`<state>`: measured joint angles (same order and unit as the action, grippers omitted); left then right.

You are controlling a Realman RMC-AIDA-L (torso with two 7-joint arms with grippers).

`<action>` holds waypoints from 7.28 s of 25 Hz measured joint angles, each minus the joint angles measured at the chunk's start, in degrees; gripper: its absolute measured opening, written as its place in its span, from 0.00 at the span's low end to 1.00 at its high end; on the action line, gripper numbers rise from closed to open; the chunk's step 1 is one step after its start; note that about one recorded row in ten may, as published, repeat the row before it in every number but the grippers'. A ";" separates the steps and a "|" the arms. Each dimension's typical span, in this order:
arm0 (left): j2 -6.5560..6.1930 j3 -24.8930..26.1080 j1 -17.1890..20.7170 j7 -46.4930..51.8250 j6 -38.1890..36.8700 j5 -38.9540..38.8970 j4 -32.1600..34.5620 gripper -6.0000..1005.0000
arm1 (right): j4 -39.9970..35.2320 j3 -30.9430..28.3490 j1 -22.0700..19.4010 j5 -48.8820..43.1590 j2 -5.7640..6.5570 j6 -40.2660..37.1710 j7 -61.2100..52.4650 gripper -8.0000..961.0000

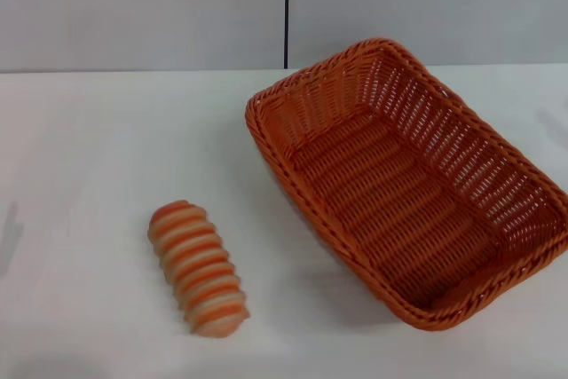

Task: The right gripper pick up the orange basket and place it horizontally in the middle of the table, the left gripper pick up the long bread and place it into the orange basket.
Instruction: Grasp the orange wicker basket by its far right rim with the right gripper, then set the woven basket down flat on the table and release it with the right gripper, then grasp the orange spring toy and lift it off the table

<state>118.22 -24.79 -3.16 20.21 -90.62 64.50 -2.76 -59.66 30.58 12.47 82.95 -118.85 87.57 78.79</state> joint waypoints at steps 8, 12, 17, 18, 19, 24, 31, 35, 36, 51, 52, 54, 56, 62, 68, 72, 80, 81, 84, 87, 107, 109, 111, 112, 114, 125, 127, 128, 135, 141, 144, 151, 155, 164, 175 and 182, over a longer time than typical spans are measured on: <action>0.04 0.53 -0.22 0.00 0.51 0.01 -0.25 0.79 | -14.11 3.07 7.28 -22.50 0.76 2.22 -20.61 0.66; 0.20 0.52 -0.39 0.00 0.55 0.13 -0.32 0.79 | -12.92 5.63 13.28 -32.67 2.35 3.44 -25.42 0.66; 0.25 0.50 -0.48 0.00 1.48 0.18 -1.11 0.79 | -3.95 7.47 21.17 -39.16 5.23 6.53 -27.78 0.66; 0.26 0.51 -0.48 0.00 1.96 0.16 -1.23 0.79 | -2.40 7.69 22.42 -39.70 5.65 6.64 -27.79 0.66; 0.26 0.51 -0.49 0.00 2.29 0.16 -1.35 0.79 | -0.93 7.96 23.51 -40.03 5.99 6.71 -27.79 0.66; 0.26 0.53 -0.52 0.00 3.39 0.13 -1.73 0.79 | 7.30 11.22 28.14 -40.46 7.57 4.80 -27.54 0.66; 0.26 0.53 -0.60 0.00 3.52 0.09 -1.80 0.79 | 13.88 15.30 30.17 -42.05 6.84 -1.93 -27.59 0.66; 0.26 0.53 -0.71 0.00 3.53 0.14 -1.81 0.79 | 16.61 18.09 30.95 -42.19 5.56 -5.48 -26.66 0.66; 0.26 0.53 -0.71 0.00 3.53 0.14 -1.81 0.79 | 16.66 18.23 30.95 -42.19 5.24 -5.97 -26.32 0.66; 0.19 0.49 -0.43 0.00 3.50 0.32 -1.81 0.79 | 16.24 22.26 30.73 -42.70 3.45 -9.04 -25.43 0.53; 0.17 0.45 -0.32 0.00 3.46 0.33 -1.81 0.79 | 15.97 22.27 30.65 -42.61 3.40 -9.05 -25.31 0.51; 0.17 0.45 -0.32 0.00 3.46 0.33 -1.81 0.79 | 15.24 22.30 30.57 -42.48 3.33 -8.97 -25.17 0.46; 0.17 0.41 -0.19 0.00 3.37 0.31 -1.81 0.79 | 15.06 22.31 30.57 -42.47 3.33 -8.93 -25.14 0.38; 0.07 0.44 -0.08 0.00 3.19 0.23 -1.76 0.79 | 9.94 23.18 30.26 -42.82 2.88 -5.91 -22.55 0.19; 0.08 0.52 -0.25 0.00 3.43 0.19 -1.63 0.79 | 5.06 23.55 30.16 -42.83 2.75 -2.97 -18.75 0.15; 0.08 0.37 -0.05 0.00 3.47 0.15 -1.48 0.79 | -1.19 25.85 30.05 -44.03 2.74 -1.98 -15.02 0.15; 0.02 0.28 0.57 -0.13 3.52 0.08 -1.69 0.79 | -3.39 25.71 30.45 -43.49 2.47 -2.87 -4.70 0.15; 0.02 0.28 0.57 -0.13 3.52 0.08 -1.69 0.79 | -3.24 25.62 30.45 -43.15 2.30 -3.15 -3.47 0.15; 0.00 0.18 0.94 -0.17 3.49 0.08 -1.71 0.79 | -1.76 25.47 30.47 -38.96 1.89 -4.29 2.50 0.15; 0.03 0.18 1.60 -0.42 2.73 0.22 -1.65 0.79 | -0.07 25.68 30.74 -36.50 1.87 -5.34 6.08 0.15; 0.13 0.52 4.12 -0.53 0.71 0.11 -1.75 0.79 | 9.08 42.46 35.87 -36.48 0.55 -17.80 18.93 0.15; 0.15 0.53 4.12 -0.53 0.66 0.10 -1.75 0.79 | 9.25 42.54 35.87 -35.81 0.19 -18.47 20.90 0.15; 0.16 0.53 4.13 -0.53 0.54 0.09 -1.75 0.79 | 9.30 42.69 35.84 -35.19 0.05 -18.80 21.81 0.15; 0.17 0.53 4.13 -0.53 0.42 0.09 -1.73 0.79 | 9.82 42.98 35.78 -33.72 0.02 -19.34 23.22 0.15; 0.17 0.53 4.13 -0.53 0.34 0.09 -1.72 0.79 | 10.36 43.03 35.78 -32.85 0.02 -20.00 23.90 0.15; 0.18 0.53 3.78 -0.45 -0.12 0.10 -1.72 0.78 | 12.79 43.10 35.37 -27.37 0.01 -25.47 24.86 0.15; 0.18 0.53 3.66 -0.39 -0.07 0.10 -1.72 0.78 | 13.83 43.28 35.19 -25.12 -0.03 -25.85 26.41 0.15; 0.18 0.53 3.66 -0.39 -0.07 0.10 -1.72 0.78 | 13.83 43.28 35.19 -25.12 -0.03 -25.85 26.41 0.15; 0.14 0.53 3.60 -0.13 -0.13 0.10 -1.70 0.78 | 16.51 49.10 35.07 -22.82 -0.14 -28.29 27.24 0.15; 0.10 0.53 3.60 -0.15 -0.13 0.10 -1.71 0.78 | 16.12 50.50 33.44 -22.83 -0.38 -29.48 27.34 0.15; 0.08 0.53 3.60 -0.13 -0.13 0.13 -1.72 0.78 | 14.22 50.55 32.18 -22.83 -0.44 -29.73 27.42 0.15; 0.15 0.47 3.60 -0.10 0.05 0.25 -1.72 0.78 | 8.88 51.41 29.42 -22.72 -0.44 -29.36 27.03 0.30; 0.17 0.41 3.61 -0.19 0.03 0.32 -1.72 0.78 | 5.06 54.19 27.43 -22.53 -0.44 -28.74 24.14 0.43; -0.39 -1.74 4.02 4.41 -0.72 0.68 0.88 0.78 | -15.74 52.99 14.78 -14.16 -0.43 -25.25 19.18 0.43; -4.33 -16.93 7.75 46.78 0.83 7.36 31.28 0.78 | -25.08 45.03 -3.31 7.47 -0.21 -23.06 21.15 0.43; -5.57 -11.52 5.12 74.54 -0.80 31.72 53.94 0.78 | -17.76 36.82 -11.05 21.40 -0.27 -16.02 23.55 0.43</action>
<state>112.64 -36.31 1.96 94.75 -91.42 96.22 51.18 -77.42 67.40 1.42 104.35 -119.11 71.55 102.34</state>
